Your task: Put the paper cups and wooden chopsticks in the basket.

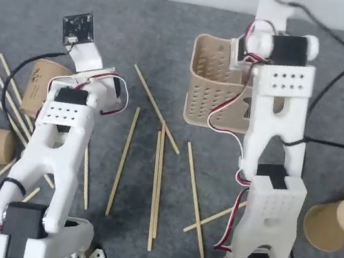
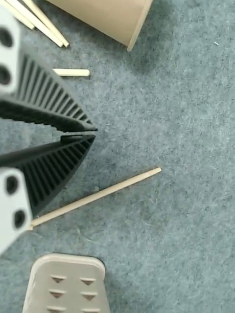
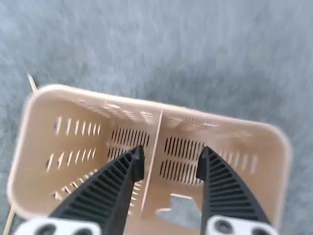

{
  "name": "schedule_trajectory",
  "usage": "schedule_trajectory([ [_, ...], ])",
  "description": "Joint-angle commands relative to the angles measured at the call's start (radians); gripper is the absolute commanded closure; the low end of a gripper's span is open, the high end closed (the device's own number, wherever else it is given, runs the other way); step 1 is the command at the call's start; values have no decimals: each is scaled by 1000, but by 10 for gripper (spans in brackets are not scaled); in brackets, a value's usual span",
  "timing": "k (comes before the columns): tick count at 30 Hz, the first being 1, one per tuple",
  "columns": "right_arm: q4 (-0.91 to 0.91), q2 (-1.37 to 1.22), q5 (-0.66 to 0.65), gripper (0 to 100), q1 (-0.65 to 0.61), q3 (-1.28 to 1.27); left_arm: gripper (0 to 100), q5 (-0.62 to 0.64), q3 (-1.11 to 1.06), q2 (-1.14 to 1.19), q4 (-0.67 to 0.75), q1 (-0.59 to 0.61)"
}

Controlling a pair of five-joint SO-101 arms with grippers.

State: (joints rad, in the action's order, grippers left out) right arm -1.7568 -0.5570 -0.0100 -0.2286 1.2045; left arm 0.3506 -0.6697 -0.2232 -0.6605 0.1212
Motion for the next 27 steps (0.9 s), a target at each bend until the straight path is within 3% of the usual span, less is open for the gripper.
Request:
schedule_trajectory([
  [1, -44, 113, -41, 808, 13, 58, 988, -64, -39, -5, 115, -3],
  [6, -44, 211, -63, 808, 97, -55, 988, -92, -53, -6, 132, -23],
  [12, -44, 429, -186, 808, 277, -448, 988, -92, -53, -6, 133, -26],
  [18, -35, 634, -384, 808, 530, -835, 988, -94, -53, -6, 135, -26],
  [27, -38, 903, -710, 808, 880, -1211, 988, -94, -61, -5, 137, -26],
])
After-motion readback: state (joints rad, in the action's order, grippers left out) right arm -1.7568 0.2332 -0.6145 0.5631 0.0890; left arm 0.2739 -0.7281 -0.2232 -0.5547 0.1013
